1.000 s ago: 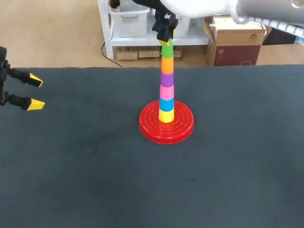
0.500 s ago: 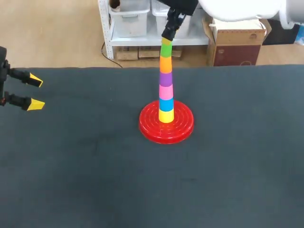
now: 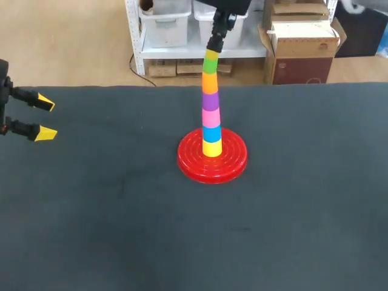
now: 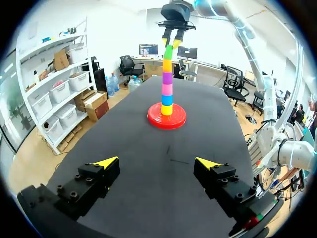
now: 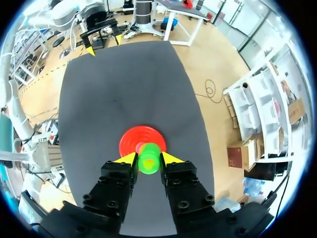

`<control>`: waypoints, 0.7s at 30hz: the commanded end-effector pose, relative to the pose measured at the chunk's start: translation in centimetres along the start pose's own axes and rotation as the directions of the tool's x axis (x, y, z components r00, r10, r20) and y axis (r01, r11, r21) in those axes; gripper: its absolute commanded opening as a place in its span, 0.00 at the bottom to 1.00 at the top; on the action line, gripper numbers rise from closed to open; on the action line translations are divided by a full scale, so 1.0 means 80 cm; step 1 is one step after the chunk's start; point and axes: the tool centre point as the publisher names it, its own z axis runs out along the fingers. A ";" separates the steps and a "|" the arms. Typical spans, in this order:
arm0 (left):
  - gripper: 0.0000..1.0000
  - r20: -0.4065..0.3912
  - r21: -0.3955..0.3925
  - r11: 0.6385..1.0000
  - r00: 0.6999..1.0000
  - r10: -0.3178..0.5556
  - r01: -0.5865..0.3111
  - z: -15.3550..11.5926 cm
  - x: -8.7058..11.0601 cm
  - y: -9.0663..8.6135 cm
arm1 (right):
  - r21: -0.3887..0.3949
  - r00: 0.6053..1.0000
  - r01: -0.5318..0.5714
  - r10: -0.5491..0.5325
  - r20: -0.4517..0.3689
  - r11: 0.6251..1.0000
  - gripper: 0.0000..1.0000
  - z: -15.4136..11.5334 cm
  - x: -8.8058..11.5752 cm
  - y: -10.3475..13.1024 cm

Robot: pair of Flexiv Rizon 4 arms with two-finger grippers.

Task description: Pick up and stack the cylinders on the red base in this order: pink,purple,orange,green

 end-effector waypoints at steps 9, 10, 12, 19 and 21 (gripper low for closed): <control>1.00 0.004 0.000 1.000 1.000 0.003 -0.003 0.000 0.002 0.001 | -0.113 0.985 0.044 -0.062 -0.163 0.993 0.00 0.018 -0.020 -0.009; 1.00 0.004 0.000 1.000 1.000 0.003 -0.003 0.000 0.002 0.001 | -0.112 0.984 0.046 -0.064 -0.166 0.993 0.00 0.016 -0.020 -0.007; 1.00 0.004 0.000 1.000 1.000 0.003 -0.003 0.000 0.002 0.001 | -0.113 0.982 0.055 -0.075 -0.176 0.992 0.00 0.011 -0.020 -0.005; 1.00 0.004 0.000 1.000 1.000 0.003 -0.003 0.000 0.002 0.001 | -0.113 0.975 0.076 -0.098 -0.199 0.991 0.00 -0.008 -0.014 0.005; 1.00 0.004 0.000 1.000 1.000 0.003 -0.003 0.000 0.002 0.001 | -0.111 0.972 0.080 -0.102 -0.210 0.991 0.00 -0.011 -0.013 0.006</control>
